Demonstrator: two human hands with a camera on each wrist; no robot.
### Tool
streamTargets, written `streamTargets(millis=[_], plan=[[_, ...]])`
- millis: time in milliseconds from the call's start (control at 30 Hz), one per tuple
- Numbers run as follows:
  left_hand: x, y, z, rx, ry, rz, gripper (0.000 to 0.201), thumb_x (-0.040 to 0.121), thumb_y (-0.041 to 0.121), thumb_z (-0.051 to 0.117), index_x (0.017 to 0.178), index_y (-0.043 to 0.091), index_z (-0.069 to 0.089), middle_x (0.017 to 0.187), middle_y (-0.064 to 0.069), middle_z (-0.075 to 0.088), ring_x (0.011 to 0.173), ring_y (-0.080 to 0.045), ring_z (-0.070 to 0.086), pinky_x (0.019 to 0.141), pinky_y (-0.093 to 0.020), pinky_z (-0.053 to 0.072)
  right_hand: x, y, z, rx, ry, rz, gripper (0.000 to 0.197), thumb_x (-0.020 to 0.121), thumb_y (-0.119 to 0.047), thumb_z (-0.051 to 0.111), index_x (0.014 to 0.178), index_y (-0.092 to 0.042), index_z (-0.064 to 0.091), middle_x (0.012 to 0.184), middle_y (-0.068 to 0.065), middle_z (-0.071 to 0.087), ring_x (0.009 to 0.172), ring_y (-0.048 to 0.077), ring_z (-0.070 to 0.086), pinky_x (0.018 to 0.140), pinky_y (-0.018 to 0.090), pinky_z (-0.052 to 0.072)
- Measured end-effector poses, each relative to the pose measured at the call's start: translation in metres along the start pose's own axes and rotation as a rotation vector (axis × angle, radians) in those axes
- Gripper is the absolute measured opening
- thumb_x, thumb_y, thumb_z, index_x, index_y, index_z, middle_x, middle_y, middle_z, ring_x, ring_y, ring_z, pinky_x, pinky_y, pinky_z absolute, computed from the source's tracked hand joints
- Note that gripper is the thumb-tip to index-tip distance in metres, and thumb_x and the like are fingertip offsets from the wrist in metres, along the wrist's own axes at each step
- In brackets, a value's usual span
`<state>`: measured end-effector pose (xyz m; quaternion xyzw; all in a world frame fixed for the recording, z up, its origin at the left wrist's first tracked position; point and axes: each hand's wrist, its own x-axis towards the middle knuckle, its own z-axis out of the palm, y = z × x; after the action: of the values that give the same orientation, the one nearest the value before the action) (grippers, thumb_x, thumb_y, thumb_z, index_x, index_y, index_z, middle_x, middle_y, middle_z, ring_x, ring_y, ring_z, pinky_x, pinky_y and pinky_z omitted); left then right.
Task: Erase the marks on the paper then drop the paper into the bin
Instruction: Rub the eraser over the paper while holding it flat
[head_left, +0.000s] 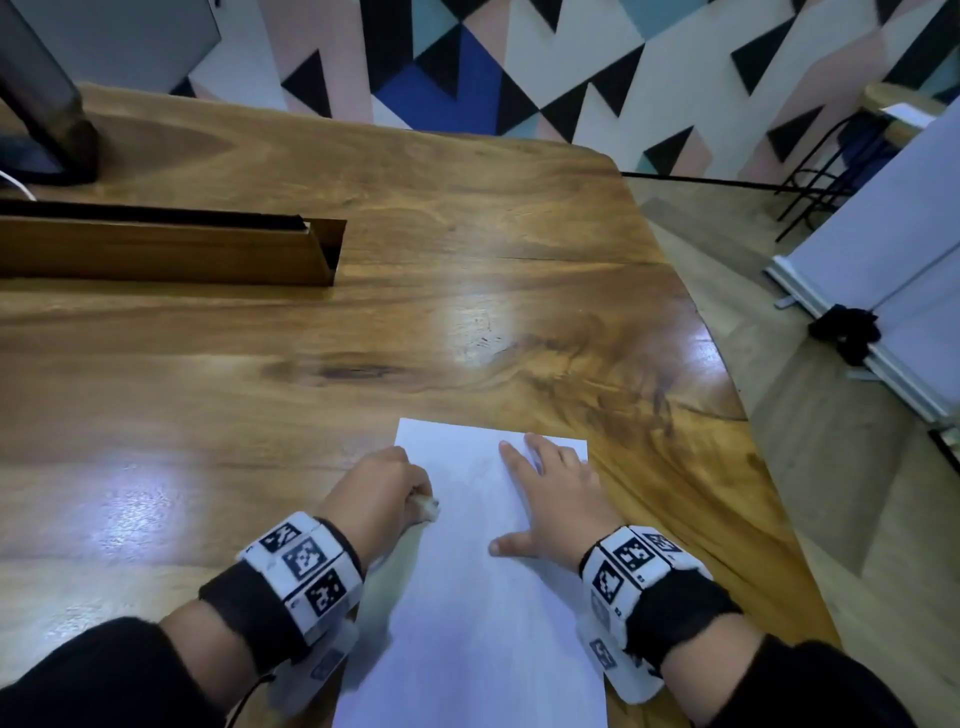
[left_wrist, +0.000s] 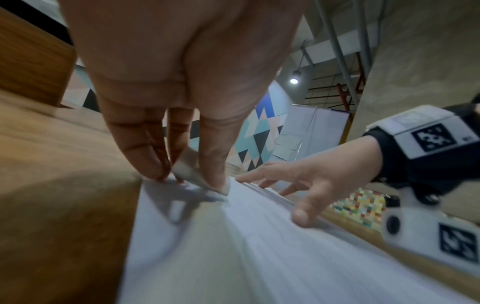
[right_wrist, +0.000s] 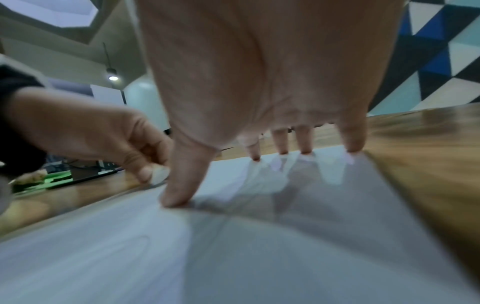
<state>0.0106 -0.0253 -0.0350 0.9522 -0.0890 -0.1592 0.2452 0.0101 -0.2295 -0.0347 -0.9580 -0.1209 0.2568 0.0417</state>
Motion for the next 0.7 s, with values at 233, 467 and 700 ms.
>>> streamTargets(millis=[233,467,700], plan=[[0.062,0.042,-0.017,-0.083,0.023,-0.022,0.022,0.072,0.024,0.072,0.090,0.013,0.069,0.088,-0.008,0.072,0.075,-0.017,0.059,0.064,-0.019,0.035,0.009,-0.003,-0.001,-0.013,0.056,0.058,0.108,0.065,-0.074,0.063,0.149,-0.040,0.003,0.152,-0.005,0.010,0.133,0.022,0.017,0.094,0.042,0.023],[0.065,0.039,-0.015,-0.040,-0.166,-0.040,0.014,0.068,0.028,0.077,0.070,0.017,0.068,0.060,0.011,0.057,0.058,-0.007,0.050,0.060,-0.012,0.043,0.008,0.000,0.003,0.012,0.089,0.051,0.109,0.065,-0.076,0.061,0.148,-0.043,0.000,0.152,-0.008,0.005,0.133,0.021,0.015,0.100,0.041,0.020],[0.073,0.043,-0.014,-0.046,-0.131,-0.018,0.016,0.068,0.023,0.077,0.074,0.010,0.070,0.064,0.001,0.062,0.059,-0.012,0.052,0.042,-0.006,0.033,0.008,-0.001,0.005,0.029,0.110,0.049,0.109,0.064,-0.075,0.062,0.149,-0.042,0.001,0.152,-0.008,0.006,0.135,0.020,0.013,0.103,0.042,0.019]])
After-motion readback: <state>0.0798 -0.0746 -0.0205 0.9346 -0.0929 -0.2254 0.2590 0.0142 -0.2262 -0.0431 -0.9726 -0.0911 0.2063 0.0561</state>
